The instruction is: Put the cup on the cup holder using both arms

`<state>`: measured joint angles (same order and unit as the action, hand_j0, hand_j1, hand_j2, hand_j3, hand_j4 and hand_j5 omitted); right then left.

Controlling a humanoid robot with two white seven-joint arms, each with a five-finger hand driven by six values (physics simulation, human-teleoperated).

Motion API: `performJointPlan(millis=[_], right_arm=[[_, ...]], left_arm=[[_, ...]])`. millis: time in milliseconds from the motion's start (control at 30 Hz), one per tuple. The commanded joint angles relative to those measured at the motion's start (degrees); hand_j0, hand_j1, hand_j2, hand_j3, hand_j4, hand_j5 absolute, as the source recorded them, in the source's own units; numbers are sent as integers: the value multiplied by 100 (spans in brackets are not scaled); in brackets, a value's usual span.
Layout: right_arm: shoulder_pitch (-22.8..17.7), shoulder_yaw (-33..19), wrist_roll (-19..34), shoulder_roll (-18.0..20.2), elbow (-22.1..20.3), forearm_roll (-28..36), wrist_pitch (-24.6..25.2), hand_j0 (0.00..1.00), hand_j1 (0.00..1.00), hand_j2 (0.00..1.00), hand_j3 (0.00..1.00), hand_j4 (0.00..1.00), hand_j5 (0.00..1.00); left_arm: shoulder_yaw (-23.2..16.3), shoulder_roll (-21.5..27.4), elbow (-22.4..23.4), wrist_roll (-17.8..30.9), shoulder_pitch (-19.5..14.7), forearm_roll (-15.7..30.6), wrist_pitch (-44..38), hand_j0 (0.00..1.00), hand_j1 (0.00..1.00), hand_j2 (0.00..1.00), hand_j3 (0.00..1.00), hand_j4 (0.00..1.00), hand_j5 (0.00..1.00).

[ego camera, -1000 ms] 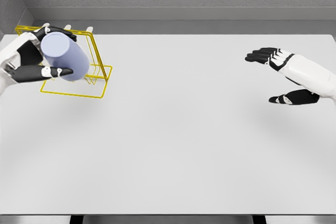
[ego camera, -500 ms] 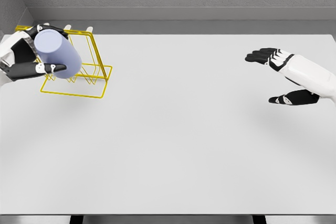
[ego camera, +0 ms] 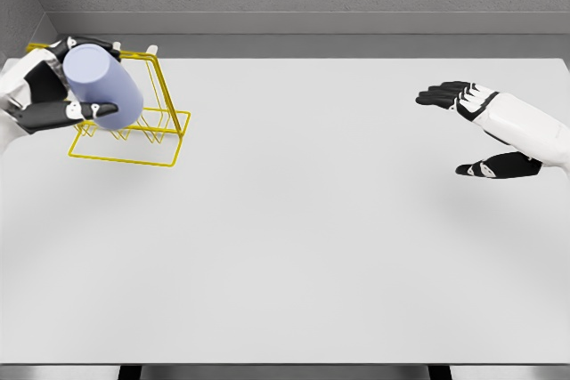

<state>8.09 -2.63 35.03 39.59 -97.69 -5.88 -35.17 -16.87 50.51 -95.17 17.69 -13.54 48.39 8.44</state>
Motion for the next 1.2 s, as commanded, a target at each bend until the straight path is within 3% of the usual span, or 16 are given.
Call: performJointPlan(millis=[0,367,433,700,733,800,833,1167], right_arm=[[0,0,-3,5,4,43,17,100,100,100,100,100,100],[0,0,-3,5,-22,52,17,100,100,100,100,100,100],[0,0,-3,5,-22,43,17,100,100,100,100,100,100],[0,0,-3,5,-22,52,17,100,100,100,100,100,100],[0,0,-3,5,-22,43,17,100,100,100,100,100,100],[0,0,-3,5,-22,52,17,100,100,100,100,100,100],[0,0,-3,5,-22,52,17,100,100,100,100,100,100],[0,0,-3,5,-22,52,17,100,100,100,100,100,100]], left_arm=[[-9,-24,-1,-2,-9,22,-9,63,63,63,63,63,63],[-80,-103,130,-2,-176,22,-27,63,63,63,63,63,63],[-220,-155,245,-2,-343,22,-27,63,63,63,63,63,63],[-247,-182,280,7,-343,22,-18,65,65,65,65,65,65],[-255,-182,280,7,-343,13,-18,69,69,69,69,69,69],[-264,-165,271,7,-343,-57,-18,94,94,94,94,94,94],[-264,-156,271,16,-343,-66,-18,100,100,100,100,100,100],[-264,-138,271,7,-422,-154,-9,100,100,100,100,100,100]])
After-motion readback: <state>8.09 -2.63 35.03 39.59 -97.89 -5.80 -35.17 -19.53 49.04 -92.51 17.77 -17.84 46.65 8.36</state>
